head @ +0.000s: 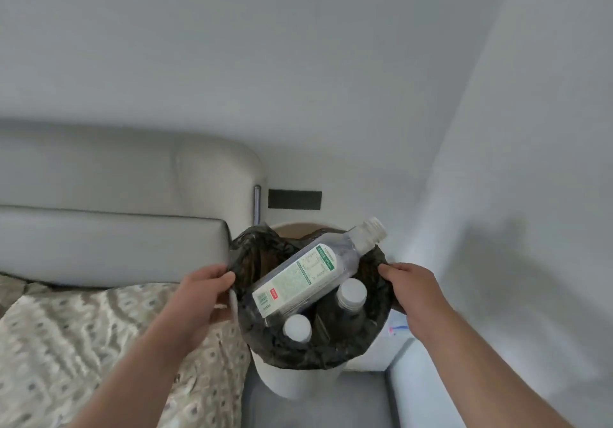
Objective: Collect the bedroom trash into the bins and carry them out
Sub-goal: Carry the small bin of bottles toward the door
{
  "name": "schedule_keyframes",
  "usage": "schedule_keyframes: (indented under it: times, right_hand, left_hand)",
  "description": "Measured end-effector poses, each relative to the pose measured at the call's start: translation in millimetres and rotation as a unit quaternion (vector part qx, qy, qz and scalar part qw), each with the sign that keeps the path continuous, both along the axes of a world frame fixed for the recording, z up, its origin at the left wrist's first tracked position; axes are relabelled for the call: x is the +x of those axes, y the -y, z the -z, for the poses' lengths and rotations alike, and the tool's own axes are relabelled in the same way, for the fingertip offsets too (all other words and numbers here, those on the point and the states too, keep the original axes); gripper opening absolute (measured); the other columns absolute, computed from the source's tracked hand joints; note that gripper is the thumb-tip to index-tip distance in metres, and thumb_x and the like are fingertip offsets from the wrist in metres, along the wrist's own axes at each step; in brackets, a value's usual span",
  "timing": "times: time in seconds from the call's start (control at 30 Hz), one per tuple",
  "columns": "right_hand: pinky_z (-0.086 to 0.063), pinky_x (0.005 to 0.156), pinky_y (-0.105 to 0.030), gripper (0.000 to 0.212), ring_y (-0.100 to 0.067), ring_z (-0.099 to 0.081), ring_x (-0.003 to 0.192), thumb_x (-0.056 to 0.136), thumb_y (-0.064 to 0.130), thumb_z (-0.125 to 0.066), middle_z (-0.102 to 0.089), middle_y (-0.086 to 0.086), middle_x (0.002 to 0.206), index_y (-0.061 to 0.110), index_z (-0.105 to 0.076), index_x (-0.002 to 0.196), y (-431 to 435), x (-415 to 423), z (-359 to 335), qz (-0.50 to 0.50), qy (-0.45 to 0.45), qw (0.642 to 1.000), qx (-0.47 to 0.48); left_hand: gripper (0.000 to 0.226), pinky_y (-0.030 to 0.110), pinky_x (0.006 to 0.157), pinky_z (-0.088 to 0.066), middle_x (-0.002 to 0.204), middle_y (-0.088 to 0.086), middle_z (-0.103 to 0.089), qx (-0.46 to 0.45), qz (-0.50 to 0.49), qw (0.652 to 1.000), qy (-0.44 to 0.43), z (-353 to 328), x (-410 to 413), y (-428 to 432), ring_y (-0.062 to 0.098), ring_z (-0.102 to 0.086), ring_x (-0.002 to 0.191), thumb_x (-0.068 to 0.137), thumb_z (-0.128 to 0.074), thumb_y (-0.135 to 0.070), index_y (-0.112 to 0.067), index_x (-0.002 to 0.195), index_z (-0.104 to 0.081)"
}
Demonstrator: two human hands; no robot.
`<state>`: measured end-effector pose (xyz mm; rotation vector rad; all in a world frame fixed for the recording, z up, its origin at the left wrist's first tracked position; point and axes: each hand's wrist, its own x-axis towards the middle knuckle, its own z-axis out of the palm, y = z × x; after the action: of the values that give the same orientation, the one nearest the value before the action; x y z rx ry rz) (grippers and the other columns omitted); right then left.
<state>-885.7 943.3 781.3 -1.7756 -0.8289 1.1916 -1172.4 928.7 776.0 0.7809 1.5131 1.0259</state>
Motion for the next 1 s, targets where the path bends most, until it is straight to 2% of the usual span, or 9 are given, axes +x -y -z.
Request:
schedule_keyframes:
  times: [0.07, 0.17, 0.3, 0.4, 0.47, 0.6, 0.73, 0.93, 1.0]
  right_hand:
    - [-0.055, 0.069, -0.033, 0.011, -0.025, -0.066, 0.074, 0.089, 0.012, -0.062, -0.071, -0.012, 0.085, 0.009, -0.070, 0.082, 25, 5, 0, 0.062, -0.011, 0.998, 0.005]
    - [-0.058, 0.072, -0.036, 0.009, -0.028, -0.069, 0.077, 0.088, 0.011, -0.063, -0.073, -0.016, 0.088, 0.006, -0.070, 0.085, 69, 16, -2, 0.139, -0.025, 0.990, 0.015]
    - [-0.059, 0.072, -0.035, 0.008, -0.027, -0.069, 0.080, 0.089, 0.010, -0.063, -0.073, -0.014, 0.088, 0.005, -0.070, 0.088, 145, 35, -12, 0.231, -0.045, 0.971, 0.029]
    - [-0.057, 0.063, -0.030, 0.008, -0.021, -0.069, 0.074, 0.090, 0.011, -0.063, -0.073, -0.010, 0.083, 0.007, -0.069, 0.086, 214, 57, -20, 0.300, -0.044, 0.952, 0.045]
    - [-0.054, 0.059, -0.028, 0.009, -0.020, -0.068, 0.071, 0.089, 0.011, -0.063, -0.072, -0.009, 0.079, 0.006, -0.069, 0.085, 265, 74, -22, 0.350, -0.035, 0.935, 0.053]
    - [-0.056, 0.069, -0.033, 0.012, -0.022, -0.066, 0.070, 0.089, 0.011, -0.064, -0.071, -0.012, 0.079, 0.007, -0.069, 0.079, 378, 106, -23, 0.448, -0.033, 0.892, 0.060]
    - [-0.058, 0.078, -0.040, 0.014, -0.023, -0.066, 0.071, 0.090, 0.011, -0.061, -0.073, -0.015, 0.082, 0.005, -0.070, 0.080, 510, 127, -16, 0.517, -0.030, 0.854, 0.061]
    - [-0.059, 0.077, -0.040, 0.019, -0.021, -0.068, 0.071, 0.090, 0.010, -0.060, -0.075, -0.014, 0.081, 0.006, -0.071, 0.075, 698, 142, -11, 0.612, -0.013, 0.788, 0.060]
    - [-0.058, 0.071, -0.036, 0.017, -0.019, -0.068, 0.068, 0.090, 0.010, -0.061, -0.075, -0.012, 0.078, 0.006, -0.072, 0.078, 757, 146, -10, 0.652, -0.013, 0.756, 0.058]
  left_hand:
    - [0.021, 0.030, 0.054, -0.052, 0.083, 0.015, -0.059, 0.002, 0.059, 0.998, -0.003, -4, 2, -6, 0.021, -0.053, 0.065, 0.095, -0.047, -0.006, -0.010, 0.092, -0.066]
    - [0.020, 0.031, 0.057, -0.050, 0.082, 0.013, -0.060, 0.011, 0.128, 0.992, 0.000, -9, 14, -5, 0.020, -0.052, 0.065, 0.095, -0.048, -0.007, -0.011, 0.096, -0.067]
    - [0.020, 0.026, 0.044, -0.049, 0.076, 0.010, -0.063, 0.023, 0.217, 0.976, 0.001, -20, 50, 15, 0.020, -0.055, 0.063, 0.095, -0.046, -0.007, -0.012, 0.094, -0.066]
    - [0.021, 0.032, 0.055, -0.050, 0.078, 0.013, -0.066, 0.033, 0.303, 0.952, 0.002, -29, 95, 41, 0.023, -0.059, 0.068, 0.096, -0.045, -0.008, -0.010, 0.096, -0.065]
    - [0.023, 0.032, 0.056, -0.048, 0.070, 0.009, -0.069, 0.042, 0.352, 0.935, 0.007, -33, 131, 67, 0.022, -0.058, 0.065, 0.096, -0.044, -0.006, -0.010, 0.093, -0.066]
    - [0.025, 0.035, 0.062, -0.050, 0.062, 0.004, -0.071, 0.052, 0.450, 0.891, 0.020, -35, 204, 140, 0.024, -0.058, 0.066, 0.095, -0.044, -0.005, -0.009, 0.091, -0.068]
    - [0.023, 0.034, 0.059, -0.051, 0.078, 0.014, -0.067, 0.049, 0.535, 0.843, 0.018, -30, 273, 237, 0.025, -0.057, 0.068, 0.095, -0.044, -0.005, -0.007, 0.094, -0.067]
    - [0.021, 0.036, 0.062, -0.049, 0.081, 0.016, -0.067, 0.024, 0.641, 0.766, 0.034, -12, 363, 395, 0.026, -0.056, 0.069, 0.095, -0.045, -0.003, -0.003, 0.097, -0.066]
    - [0.021, 0.036, 0.062, -0.050, 0.077, 0.014, -0.067, 0.012, 0.672, 0.740, 0.039, -9, 390, 449, 0.026, -0.056, 0.068, 0.094, -0.045, -0.003, -0.002, 0.096, -0.066]
